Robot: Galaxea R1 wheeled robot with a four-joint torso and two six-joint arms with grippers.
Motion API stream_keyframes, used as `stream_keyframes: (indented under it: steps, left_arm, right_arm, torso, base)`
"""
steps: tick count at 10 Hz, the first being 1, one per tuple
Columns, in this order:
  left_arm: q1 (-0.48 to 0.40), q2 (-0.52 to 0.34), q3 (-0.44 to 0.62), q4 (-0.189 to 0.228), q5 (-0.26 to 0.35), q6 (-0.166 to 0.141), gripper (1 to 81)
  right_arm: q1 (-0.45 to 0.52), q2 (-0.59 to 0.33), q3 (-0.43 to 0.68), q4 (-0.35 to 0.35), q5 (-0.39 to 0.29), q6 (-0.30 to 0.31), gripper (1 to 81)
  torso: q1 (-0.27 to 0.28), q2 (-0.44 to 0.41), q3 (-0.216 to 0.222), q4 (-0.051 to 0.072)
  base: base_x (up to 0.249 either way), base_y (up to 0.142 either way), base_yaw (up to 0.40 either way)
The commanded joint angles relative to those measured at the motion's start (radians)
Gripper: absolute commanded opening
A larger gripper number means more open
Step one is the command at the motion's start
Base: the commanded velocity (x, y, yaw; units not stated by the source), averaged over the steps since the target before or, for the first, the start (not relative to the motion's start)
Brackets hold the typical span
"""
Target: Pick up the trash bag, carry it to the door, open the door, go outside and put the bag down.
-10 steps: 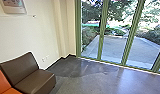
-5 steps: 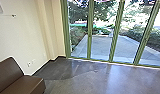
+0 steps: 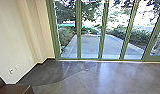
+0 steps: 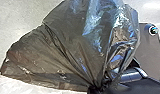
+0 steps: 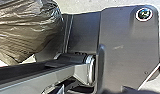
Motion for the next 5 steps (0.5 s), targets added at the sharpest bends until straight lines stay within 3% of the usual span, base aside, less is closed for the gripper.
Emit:
stream_keyframes:
  steps: [1, 5]
  left_arm:
    - [-0.066, -0.003, -0.002, 0.003, 0.055, 0.0, 1.0]
    - [-0.064, -0.004, -0.002, 0.001, 0.053, 0.0, 1.0]
  right_arm:
    - [0.041, 0.005, 0.003, -0.007, -0.071, -0.002, 81.1]
    - [0.04, 0.003, 0.003, -0.007, -0.071, -0.002, 81.1]
  torso:
    - [0.001, 0.0, 0.0, 0.0]
    - [0.001, 0.0, 0.0, 0.0]
  base:
    - [0.0, 0.0, -0.31]
    - [0.0, 0.0, -0.31]
